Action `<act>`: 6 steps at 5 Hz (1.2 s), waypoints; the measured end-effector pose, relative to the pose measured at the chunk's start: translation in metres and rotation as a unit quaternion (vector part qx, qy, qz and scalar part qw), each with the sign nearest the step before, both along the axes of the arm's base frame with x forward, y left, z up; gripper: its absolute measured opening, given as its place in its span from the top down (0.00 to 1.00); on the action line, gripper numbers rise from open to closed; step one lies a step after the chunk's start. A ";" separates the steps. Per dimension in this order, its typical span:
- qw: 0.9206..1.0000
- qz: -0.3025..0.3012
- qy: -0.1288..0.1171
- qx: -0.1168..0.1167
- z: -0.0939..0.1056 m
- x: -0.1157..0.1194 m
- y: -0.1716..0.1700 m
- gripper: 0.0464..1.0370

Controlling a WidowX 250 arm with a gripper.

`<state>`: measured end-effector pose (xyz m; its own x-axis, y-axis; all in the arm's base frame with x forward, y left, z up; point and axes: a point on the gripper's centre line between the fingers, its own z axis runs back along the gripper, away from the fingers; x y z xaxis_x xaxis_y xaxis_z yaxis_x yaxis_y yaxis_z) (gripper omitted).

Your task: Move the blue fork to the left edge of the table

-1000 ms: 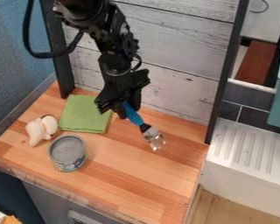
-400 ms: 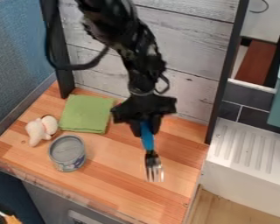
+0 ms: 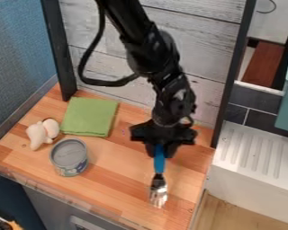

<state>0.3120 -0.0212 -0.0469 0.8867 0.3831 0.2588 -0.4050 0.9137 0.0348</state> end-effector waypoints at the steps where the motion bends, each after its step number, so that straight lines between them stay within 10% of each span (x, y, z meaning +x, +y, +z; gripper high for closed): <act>1: 1.000 -0.021 0.020 0.005 -0.016 0.000 -0.006 0.65; 6: 0.996 -0.047 0.063 -0.030 -0.041 0.017 -0.031 0.59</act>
<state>0.3291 -0.0524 -0.0883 0.9435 0.3079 0.1226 -0.3130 0.9495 0.0236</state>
